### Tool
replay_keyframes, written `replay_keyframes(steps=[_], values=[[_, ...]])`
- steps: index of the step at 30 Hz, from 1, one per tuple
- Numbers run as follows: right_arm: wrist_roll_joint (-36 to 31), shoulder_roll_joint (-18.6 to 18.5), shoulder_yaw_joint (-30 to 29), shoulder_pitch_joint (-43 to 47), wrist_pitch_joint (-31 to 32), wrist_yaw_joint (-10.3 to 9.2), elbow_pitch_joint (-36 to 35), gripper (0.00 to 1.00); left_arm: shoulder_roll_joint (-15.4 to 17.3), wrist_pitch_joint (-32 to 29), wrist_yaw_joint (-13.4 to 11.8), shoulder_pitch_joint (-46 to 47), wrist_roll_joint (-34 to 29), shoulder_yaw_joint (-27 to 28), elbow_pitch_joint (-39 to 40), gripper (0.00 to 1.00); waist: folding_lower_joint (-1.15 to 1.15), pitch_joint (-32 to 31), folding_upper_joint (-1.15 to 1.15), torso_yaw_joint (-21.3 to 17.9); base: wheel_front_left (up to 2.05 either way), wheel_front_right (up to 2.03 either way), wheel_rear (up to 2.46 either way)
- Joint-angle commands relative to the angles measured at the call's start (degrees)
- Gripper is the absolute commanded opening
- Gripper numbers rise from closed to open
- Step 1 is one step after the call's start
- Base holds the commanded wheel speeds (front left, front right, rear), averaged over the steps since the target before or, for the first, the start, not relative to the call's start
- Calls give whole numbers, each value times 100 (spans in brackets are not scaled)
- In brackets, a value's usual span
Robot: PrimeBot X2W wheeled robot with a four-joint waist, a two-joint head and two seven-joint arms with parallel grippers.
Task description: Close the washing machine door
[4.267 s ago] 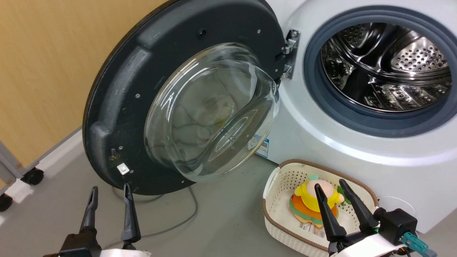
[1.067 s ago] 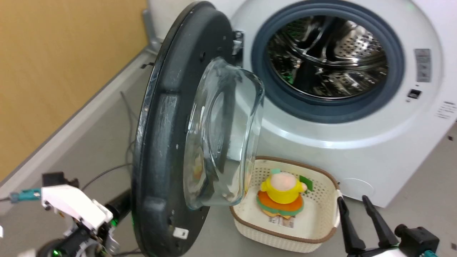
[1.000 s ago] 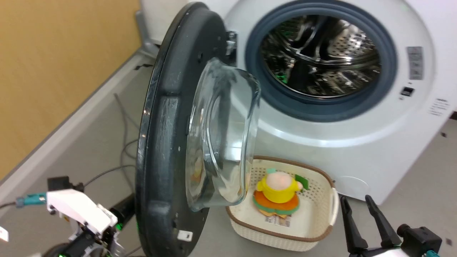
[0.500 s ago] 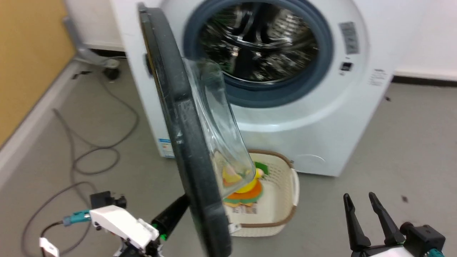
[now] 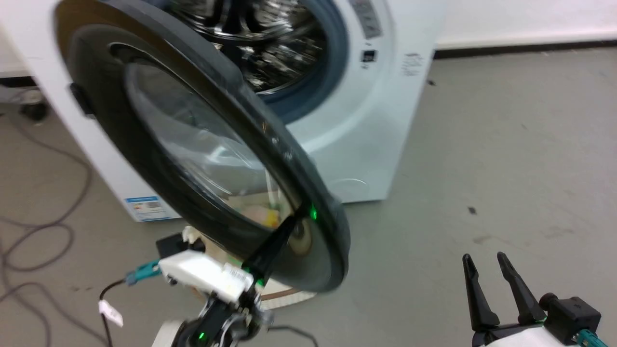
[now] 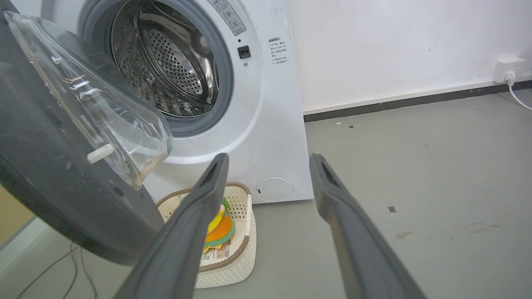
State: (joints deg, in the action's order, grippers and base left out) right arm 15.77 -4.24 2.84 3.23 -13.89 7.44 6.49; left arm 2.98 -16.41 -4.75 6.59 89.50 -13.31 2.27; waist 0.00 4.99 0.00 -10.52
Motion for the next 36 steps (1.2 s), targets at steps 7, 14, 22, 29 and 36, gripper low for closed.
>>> replay_keyframes(steps=[7,14,22,29,36], values=[[79,66,148,-273,-74,5,77,100,-10,1028,81,1161,334,-386,-901,0,0,420,0,-813,0,0,0],[151,103,235,-396,-102,5,192,100,-10,1916,160,2388,553,-544,-2082,0,0,615,0,-1195,0,0,0],[161,129,158,-376,-109,5,142,100,-10,2267,796,3239,696,-1130,-3530,0,0,466,0,-958,0,0,0],[128,128,116,-251,-110,5,108,100,312,2546,1122,2552,-33,-1654,-3223,0,0,128,0,-430,0,0,0],[139,46,91,-98,-110,5,97,100,1345,3073,1015,1768,-2077,-2429,-2489,0,0,-208,0,177,0,0,0]])
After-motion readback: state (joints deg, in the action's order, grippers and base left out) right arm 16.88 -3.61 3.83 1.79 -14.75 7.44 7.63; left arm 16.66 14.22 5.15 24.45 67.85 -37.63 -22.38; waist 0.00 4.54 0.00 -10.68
